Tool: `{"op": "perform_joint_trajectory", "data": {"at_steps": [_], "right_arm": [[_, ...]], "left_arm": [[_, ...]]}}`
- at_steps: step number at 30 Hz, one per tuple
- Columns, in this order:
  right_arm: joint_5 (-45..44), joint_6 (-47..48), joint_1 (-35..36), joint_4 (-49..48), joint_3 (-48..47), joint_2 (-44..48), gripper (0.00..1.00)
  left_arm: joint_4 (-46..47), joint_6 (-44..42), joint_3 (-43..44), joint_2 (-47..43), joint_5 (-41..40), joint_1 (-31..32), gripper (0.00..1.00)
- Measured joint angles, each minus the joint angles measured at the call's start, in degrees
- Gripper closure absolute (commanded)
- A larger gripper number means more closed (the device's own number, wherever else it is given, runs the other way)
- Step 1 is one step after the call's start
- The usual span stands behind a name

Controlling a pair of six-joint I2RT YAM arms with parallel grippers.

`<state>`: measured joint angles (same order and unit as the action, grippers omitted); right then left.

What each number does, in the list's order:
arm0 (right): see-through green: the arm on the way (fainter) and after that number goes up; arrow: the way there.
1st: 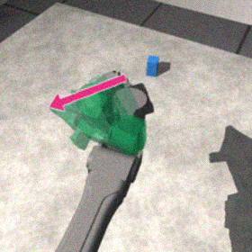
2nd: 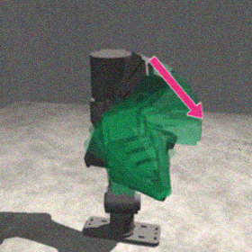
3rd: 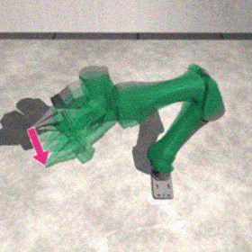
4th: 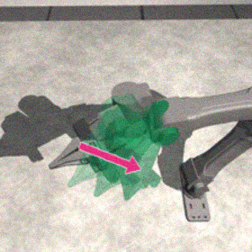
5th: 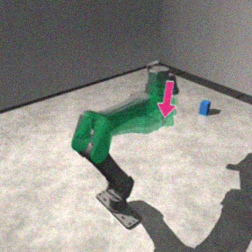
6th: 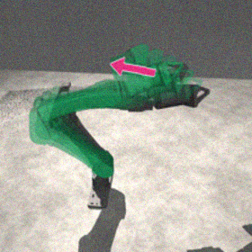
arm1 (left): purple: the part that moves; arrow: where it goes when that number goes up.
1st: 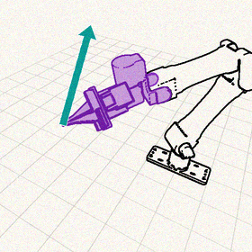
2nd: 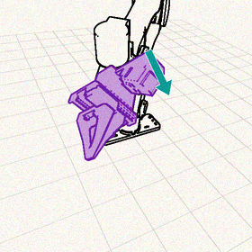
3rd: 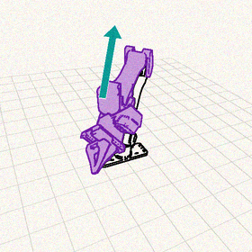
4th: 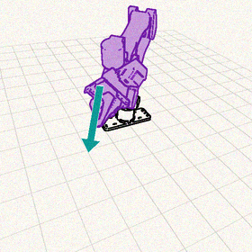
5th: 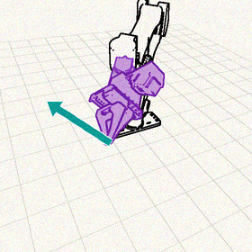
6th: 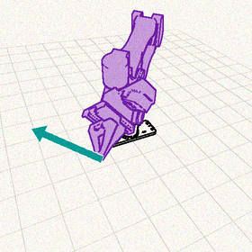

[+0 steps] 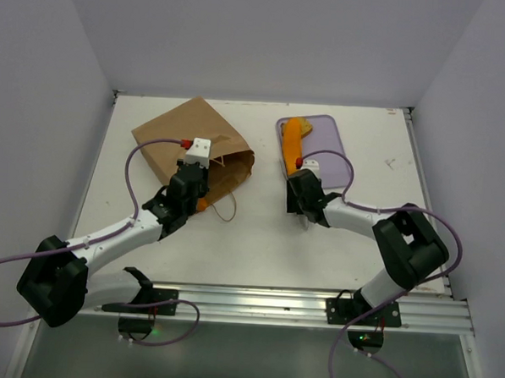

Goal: Take the fake bread out of the paper bag

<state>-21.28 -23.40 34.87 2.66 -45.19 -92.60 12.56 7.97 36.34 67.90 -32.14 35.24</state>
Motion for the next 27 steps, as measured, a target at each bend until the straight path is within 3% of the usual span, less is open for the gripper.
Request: {"op": "perform_joint_trajectory", "data": {"at_steps": [27], "right_arm": [[-1.8,0.0,-0.4,4.5,-3.2,8.0,0.45]], "left_arm": [[0.0,0.0,0.0,0.0,0.0,0.0,1.0]]}}
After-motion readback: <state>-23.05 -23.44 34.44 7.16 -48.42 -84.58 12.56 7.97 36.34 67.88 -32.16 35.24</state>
